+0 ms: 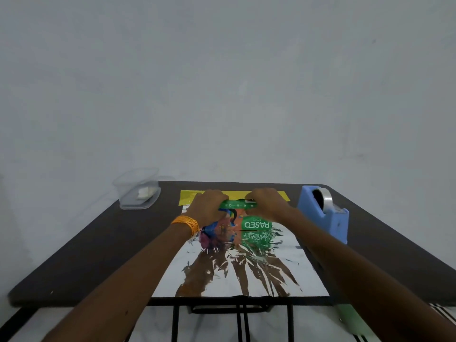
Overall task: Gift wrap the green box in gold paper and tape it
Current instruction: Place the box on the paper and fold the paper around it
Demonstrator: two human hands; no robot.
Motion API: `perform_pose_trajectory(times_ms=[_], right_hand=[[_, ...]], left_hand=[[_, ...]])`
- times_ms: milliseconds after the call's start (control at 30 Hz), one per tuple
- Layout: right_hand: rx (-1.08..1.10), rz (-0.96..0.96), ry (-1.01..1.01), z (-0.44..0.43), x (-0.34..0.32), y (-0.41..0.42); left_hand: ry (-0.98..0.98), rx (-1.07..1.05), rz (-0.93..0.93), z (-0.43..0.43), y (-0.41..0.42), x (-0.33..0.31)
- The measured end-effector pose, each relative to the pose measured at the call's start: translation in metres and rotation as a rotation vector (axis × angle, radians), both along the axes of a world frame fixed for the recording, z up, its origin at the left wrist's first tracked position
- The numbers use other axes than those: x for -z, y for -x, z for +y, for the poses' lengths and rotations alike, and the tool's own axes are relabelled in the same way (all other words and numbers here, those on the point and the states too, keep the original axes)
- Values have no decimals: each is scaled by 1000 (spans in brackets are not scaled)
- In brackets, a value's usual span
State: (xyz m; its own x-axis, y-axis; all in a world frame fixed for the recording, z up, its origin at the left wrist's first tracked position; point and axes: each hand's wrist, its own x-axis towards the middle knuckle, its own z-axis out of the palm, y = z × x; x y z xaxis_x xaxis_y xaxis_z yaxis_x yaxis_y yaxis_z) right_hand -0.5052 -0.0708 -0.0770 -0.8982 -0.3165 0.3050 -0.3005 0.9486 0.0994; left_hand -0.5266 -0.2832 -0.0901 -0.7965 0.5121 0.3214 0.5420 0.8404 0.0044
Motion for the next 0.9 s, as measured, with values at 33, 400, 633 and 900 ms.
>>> perform_pose_trajectory(times_ms=[33, 400, 633, 900], right_hand=[[-2, 33, -5, 0, 1, -1], [-41, 140, 77, -5, 4, -31], [-21, 105, 140, -7, 9, -32], [-2, 122, 124, -5, 10, -21]], left_hand=[[-9, -5, 20, -1, -2, 0], [-90, -20, 52, -8, -31, -7], [-33, 19, 60, -6, -27, 0], [-68, -24, 86, -1, -13, 4]])
